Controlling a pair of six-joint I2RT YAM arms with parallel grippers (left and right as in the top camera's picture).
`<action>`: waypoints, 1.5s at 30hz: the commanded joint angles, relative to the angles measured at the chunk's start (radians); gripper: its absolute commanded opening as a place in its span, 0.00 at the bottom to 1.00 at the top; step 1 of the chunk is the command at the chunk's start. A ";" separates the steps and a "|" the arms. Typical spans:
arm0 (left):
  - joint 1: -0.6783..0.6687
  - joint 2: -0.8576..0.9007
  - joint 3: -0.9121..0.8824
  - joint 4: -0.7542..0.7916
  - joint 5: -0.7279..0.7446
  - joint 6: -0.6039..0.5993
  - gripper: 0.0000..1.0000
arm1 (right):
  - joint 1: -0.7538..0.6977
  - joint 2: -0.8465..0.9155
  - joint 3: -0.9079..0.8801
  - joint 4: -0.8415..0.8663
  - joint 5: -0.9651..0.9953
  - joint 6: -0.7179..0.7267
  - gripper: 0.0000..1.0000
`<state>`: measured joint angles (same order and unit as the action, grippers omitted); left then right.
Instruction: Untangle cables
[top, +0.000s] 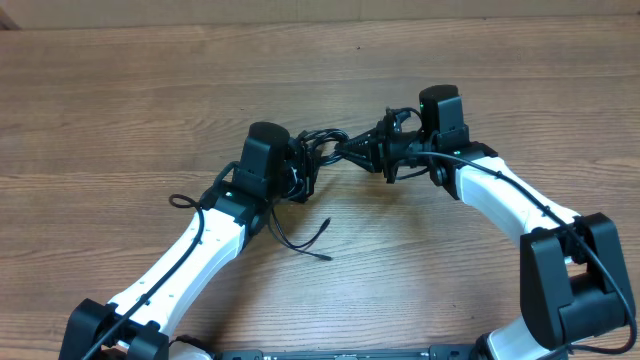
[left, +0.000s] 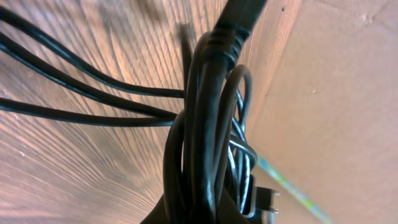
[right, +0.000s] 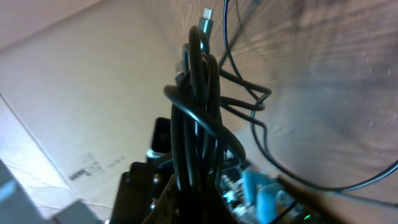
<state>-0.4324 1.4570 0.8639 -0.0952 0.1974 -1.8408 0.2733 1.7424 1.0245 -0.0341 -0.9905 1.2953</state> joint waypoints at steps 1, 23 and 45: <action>0.009 -0.004 0.002 -0.024 -0.047 0.277 0.04 | -0.016 -0.005 0.010 0.020 0.079 -0.276 0.13; 0.061 -0.011 0.039 -0.045 0.262 1.619 0.04 | -0.218 -0.005 0.010 -0.252 0.066 -0.905 0.35; 0.189 -0.021 0.058 -0.196 0.396 1.366 0.04 | -0.122 -0.007 0.010 -0.245 -0.247 -1.199 0.36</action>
<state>-0.3054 1.4574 0.8864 -0.2550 0.5316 -0.3595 0.1513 1.7424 1.0252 -0.2684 -1.1790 0.1059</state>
